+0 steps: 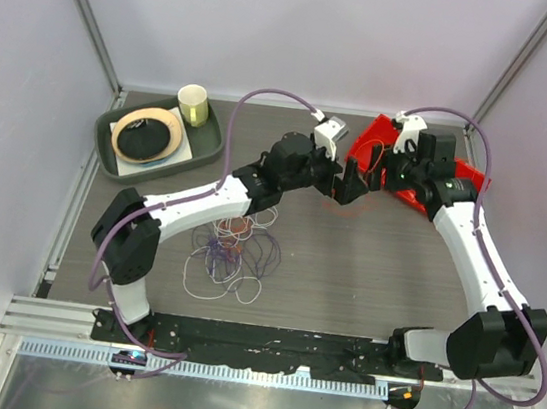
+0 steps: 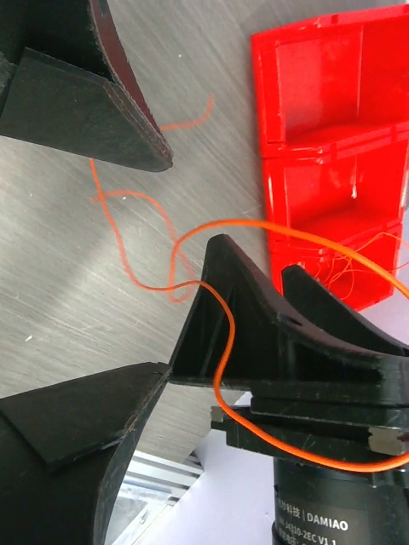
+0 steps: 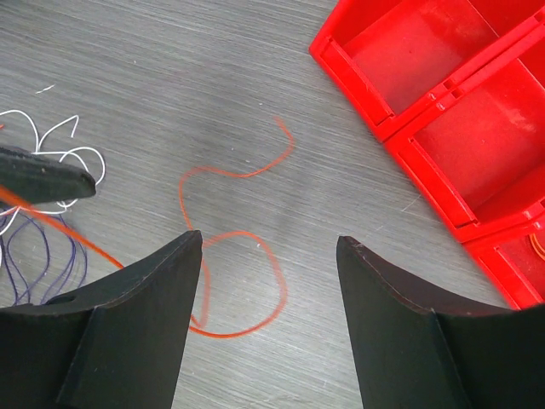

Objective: Untangle the cables

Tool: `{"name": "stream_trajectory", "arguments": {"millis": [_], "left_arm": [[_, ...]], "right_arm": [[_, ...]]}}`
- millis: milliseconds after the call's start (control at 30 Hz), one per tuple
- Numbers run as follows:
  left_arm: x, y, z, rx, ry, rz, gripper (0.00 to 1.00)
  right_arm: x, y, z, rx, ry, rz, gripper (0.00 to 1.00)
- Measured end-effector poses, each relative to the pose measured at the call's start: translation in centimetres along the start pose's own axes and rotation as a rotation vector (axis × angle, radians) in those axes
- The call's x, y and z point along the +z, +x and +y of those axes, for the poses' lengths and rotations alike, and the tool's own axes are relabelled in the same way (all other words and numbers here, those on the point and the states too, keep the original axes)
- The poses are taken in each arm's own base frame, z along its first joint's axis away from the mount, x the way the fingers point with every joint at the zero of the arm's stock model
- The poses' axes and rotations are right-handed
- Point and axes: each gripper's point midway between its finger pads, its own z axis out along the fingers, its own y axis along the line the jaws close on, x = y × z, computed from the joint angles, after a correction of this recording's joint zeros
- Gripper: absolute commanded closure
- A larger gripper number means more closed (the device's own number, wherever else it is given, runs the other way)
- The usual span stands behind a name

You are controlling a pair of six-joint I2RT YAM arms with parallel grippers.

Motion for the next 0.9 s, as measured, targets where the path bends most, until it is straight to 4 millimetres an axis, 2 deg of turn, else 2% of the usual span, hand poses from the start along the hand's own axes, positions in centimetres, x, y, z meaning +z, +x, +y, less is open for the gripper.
{"name": "stream_trajectory", "arguments": {"millis": [100,167,200,300,367,467,500,567,600,667,700,767,900], "left_arm": [[0.0,-0.4,0.2,0.042,-0.004,-0.01,0.02],[0.1,-0.7,0.1,0.066,0.002,-0.013,0.09],[0.1,-0.9,0.1,0.072,0.003,-0.018,0.16],[0.3,-1.3,0.0,0.093,0.01,-0.026,0.26],[0.5,-1.1,0.1,0.099,0.013,-0.024,0.27],[0.5,-1.2,0.0,0.107,0.025,-0.025,0.16],[0.5,-1.2,0.0,0.114,0.029,-0.027,0.07],[0.3,-1.1,0.1,0.134,0.039,-0.039,0.0],[-0.1,-0.9,0.3,0.14,0.042,-0.041,0.0],[-1.2,0.0,0.6,0.159,0.047,-0.046,0.0],[-2.1,1.2,0.7,0.162,0.05,-0.024,0.0],[-3.8,3.9,0.7,0.164,0.061,0.027,0.0],[-5.8,6.9,1.0,0.161,0.058,0.071,0.0]], "right_arm": [[-0.1,-0.2,0.5,-0.009,-0.01,-0.008,0.3],[-0.2,-0.2,0.8,-0.021,-0.012,-0.011,0.3],[-0.2,-0.2,0.9,-0.022,-0.014,-0.014,0.3],[-0.3,-0.4,1.7,-0.029,-0.036,-0.022,0.3],[-0.6,-0.6,2.1,-0.037,-0.045,-0.03,0.3],[-0.9,-0.8,2.3,-0.039,-0.048,-0.04,0.31],[-1.0,-0.8,2.3,-0.037,-0.047,-0.04,0.31],[-1.3,-0.5,2.4,-0.029,-0.049,-0.028,0.31],[-1.4,-0.2,2.6,-0.023,-0.054,-0.013,0.32],[-1.5,0.4,2.9,-0.01,-0.059,0.01,0.32],[-1.5,0.2,3.0,-0.006,-0.062,0.008,0.32],[-1.7,-0.5,3.2,0.002,-0.063,-0.008,0.33],[-2.2,-2.0,3.4,0.03,-0.066,-0.048,0.33]]}}
